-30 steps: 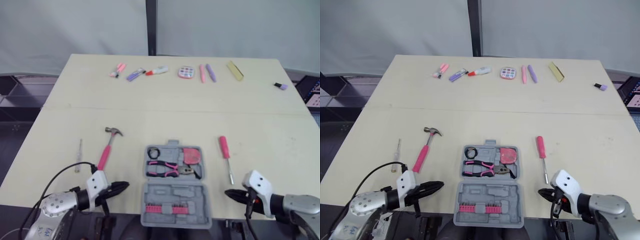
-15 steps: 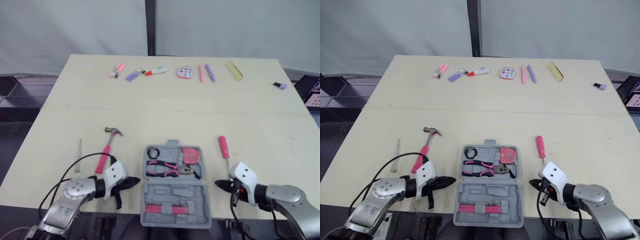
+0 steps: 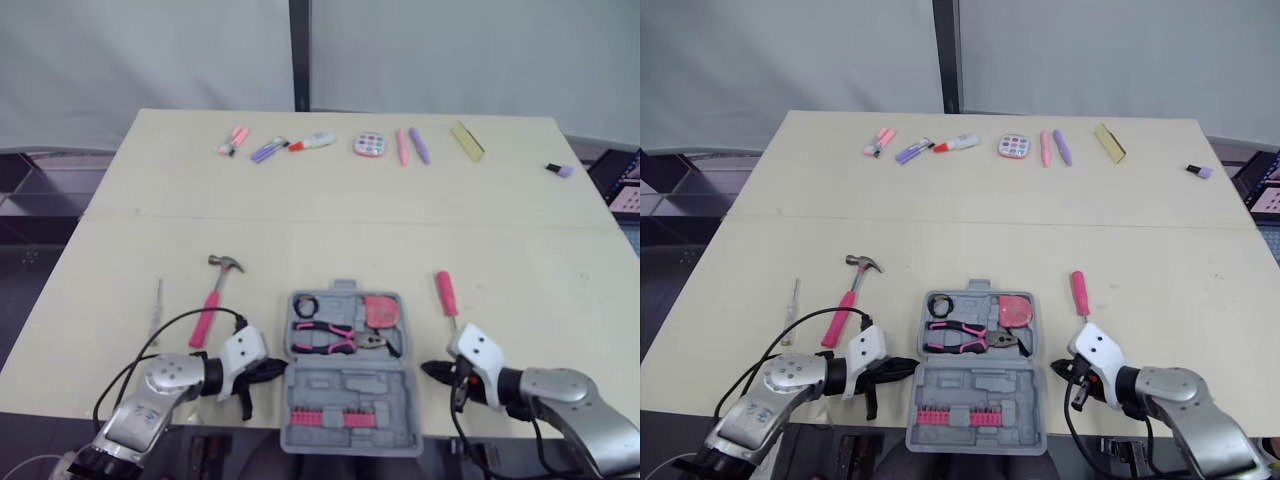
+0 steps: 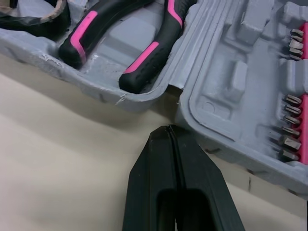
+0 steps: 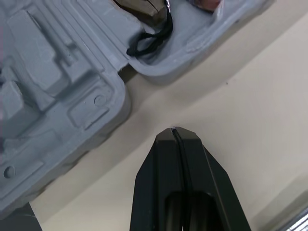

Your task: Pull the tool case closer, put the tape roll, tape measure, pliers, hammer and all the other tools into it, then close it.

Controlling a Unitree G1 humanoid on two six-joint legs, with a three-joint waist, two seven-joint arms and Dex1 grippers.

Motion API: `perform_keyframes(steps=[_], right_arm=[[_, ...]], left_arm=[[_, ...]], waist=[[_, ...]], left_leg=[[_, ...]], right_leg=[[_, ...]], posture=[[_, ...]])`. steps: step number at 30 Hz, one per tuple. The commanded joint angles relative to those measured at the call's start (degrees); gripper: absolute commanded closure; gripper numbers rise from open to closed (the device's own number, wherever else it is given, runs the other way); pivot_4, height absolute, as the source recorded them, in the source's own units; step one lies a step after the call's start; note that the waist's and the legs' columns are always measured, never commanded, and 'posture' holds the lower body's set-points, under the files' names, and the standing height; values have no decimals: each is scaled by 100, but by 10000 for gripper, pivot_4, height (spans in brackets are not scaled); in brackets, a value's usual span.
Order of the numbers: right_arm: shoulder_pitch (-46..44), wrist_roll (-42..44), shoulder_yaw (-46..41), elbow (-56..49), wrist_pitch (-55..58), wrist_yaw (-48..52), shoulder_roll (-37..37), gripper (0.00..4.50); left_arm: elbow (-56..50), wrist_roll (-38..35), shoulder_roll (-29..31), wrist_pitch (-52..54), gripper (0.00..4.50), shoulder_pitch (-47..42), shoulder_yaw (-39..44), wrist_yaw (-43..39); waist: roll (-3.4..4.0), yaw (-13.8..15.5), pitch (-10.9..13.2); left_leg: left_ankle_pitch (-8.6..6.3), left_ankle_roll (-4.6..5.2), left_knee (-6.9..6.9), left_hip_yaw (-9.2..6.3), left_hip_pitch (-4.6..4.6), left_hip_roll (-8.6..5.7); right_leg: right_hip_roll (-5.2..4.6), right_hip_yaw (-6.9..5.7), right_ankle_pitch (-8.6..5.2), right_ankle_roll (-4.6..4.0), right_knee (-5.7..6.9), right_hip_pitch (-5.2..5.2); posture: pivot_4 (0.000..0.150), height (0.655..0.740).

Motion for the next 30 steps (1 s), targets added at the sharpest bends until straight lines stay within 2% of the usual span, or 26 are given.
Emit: perform_keyframes(steps=[1,30], right_arm=[[-28,12,3,-125,-4,-75,36,45000],[-353,-9,380,-171,56,-65,301,45000]], left_arm=[[48,91,-89,-160,44506,-8,-93,56],[202,274,-415,-37,44506,-506,-212,158]], waist=[[0,0,0],[6,3,-4]], left_leg=[[0,0,0,0,0,-1],[0,1,8,-6,0,-9]], right_leg=[[-1,0,0,0,0,0],[-3,-1,0,0,20,-2]], posture=[[1500,7134],[1500,7134]])
